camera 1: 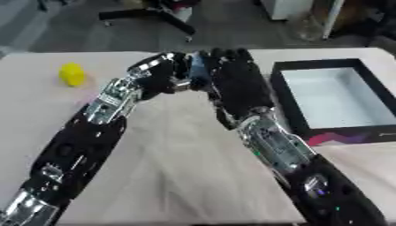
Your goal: Pick up the objects with one hand, pass them to the other hand, and then place them into the box on the other side of the table.
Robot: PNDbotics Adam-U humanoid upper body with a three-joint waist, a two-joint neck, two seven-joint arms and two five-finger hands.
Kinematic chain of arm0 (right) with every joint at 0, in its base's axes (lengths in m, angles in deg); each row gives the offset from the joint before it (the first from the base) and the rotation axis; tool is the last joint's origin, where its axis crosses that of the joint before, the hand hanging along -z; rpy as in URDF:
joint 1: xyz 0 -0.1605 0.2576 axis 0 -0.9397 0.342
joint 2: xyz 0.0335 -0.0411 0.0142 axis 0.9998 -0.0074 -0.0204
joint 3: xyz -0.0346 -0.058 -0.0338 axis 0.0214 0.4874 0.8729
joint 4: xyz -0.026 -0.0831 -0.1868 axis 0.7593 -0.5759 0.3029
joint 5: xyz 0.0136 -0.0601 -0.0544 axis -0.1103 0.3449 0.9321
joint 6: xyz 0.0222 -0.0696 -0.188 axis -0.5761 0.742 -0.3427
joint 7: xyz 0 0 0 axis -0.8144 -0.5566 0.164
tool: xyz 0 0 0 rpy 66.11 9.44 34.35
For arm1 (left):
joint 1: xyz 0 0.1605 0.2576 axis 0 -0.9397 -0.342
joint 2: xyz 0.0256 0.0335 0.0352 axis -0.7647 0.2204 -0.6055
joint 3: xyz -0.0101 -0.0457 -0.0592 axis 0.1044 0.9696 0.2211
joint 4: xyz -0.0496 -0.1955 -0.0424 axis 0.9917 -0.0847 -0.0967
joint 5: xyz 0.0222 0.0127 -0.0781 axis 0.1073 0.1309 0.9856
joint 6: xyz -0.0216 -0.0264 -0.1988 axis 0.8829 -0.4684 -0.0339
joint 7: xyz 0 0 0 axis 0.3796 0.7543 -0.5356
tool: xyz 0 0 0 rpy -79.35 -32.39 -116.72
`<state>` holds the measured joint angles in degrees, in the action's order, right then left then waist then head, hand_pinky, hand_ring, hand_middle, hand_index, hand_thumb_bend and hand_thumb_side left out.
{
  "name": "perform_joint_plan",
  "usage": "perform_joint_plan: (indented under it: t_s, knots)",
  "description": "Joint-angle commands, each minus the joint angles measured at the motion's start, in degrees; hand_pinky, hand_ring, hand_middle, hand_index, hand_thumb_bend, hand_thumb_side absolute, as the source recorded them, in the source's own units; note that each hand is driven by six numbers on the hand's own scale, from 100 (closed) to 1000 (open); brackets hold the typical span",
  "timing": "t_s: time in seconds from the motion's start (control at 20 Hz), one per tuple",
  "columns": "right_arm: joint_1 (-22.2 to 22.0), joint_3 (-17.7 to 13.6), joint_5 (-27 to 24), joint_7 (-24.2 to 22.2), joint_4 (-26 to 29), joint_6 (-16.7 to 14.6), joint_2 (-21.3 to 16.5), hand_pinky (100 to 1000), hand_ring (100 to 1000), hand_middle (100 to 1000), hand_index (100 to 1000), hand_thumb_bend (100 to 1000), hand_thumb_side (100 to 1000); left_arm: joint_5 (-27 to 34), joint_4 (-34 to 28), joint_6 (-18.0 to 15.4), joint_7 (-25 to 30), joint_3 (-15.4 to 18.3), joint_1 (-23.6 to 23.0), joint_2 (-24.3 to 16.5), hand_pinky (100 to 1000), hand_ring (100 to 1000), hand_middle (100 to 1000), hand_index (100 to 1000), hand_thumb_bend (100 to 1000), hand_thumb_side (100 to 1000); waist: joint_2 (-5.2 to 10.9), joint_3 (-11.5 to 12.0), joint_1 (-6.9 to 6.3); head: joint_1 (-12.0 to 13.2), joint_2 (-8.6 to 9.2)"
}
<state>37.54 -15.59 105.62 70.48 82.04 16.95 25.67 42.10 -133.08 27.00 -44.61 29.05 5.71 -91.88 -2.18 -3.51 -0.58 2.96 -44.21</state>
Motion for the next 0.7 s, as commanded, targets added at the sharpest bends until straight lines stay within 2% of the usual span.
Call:
perform_joint_plan:
  t_s: [0.05,0.15,0.2,0.35,0.4,0.55,0.6,0.65,0.7]
  knots:
    - [0.7,0.0,0.4,0.3,-0.2,0.0,0.1,854,790,671,814,100,100,0.9,-2.5,0.1,0.3,-0.4,1.3,0.3,647,511,407,476,475,196,0.76,0.1,-0.02,-0.1,0.09]
    - [0.7,0.0,0.4,0.3,-0.3,0.0,0.1,854,790,671,814,100,100,0.9,-2.5,0.1,0.3,-0.4,1.3,0.3,647,511,407,476,475,196,0.76,0.1,-0.02,-0.1,0.09]
    - [0.8,-0.1,0.3,0.5,-0.1,0.1,0.1,696,755,587,616,100,156,0.9,-2.5,0.1,0.3,-0.5,1.3,0.3,666,526,447,523,444,243,0.77,0.1,0.00,-0.1,0.09]
    - [0.9,-0.6,-1.1,2.5,2.3,2.0,0.0,591,737,559,528,100,234,-0.4,-2.2,-0.3,1.8,-0.4,1.3,0.0,677,546,477,560,520,311,0.73,0.0,0.09,0.0,0.09]
    - [0.9,-0.5,-1.7,3.4,2.7,2.7,-0.1,558,733,552,484,100,261,-0.8,-2.0,-0.6,2.3,-0.3,1.3,-0.1,687,563,501,590,583,352,0.72,0.0,0.10,0.0,0.09]
    - [0.7,-0.3,-3.3,6.1,2.7,3.8,-0.2,537,729,547,447,100,301,-2.2,-1.4,-2.0,4.4,0.0,1.4,-0.3,706,598,545,641,721,419,0.69,0.0,0.11,-0.2,0.09]
    - [0.7,-0.3,-3.8,7.1,2.4,3.9,-0.2,530,727,543,437,100,317,-2.6,-1.2,-2.6,5.1,0.1,1.5,-0.4,725,630,589,688,840,446,0.68,0.0,0.12,-0.3,0.09]
    - [0.6,-0.3,-4.1,8.0,2.0,4.0,-0.2,528,727,542,435,100,319,-3.1,-1.2,-3.3,6.0,0.1,1.5,-0.5,730,641,601,701,872,449,0.65,-0.1,0.13,-0.5,0.09]
    - [0.5,-0.3,-4.5,8.9,1.7,4.1,-0.2,523,726,540,430,100,323,-3.5,-1.3,-4.1,6.9,0.1,1.5,-0.5,751,682,648,753,965,448,0.64,-0.1,0.15,-0.8,0.09]
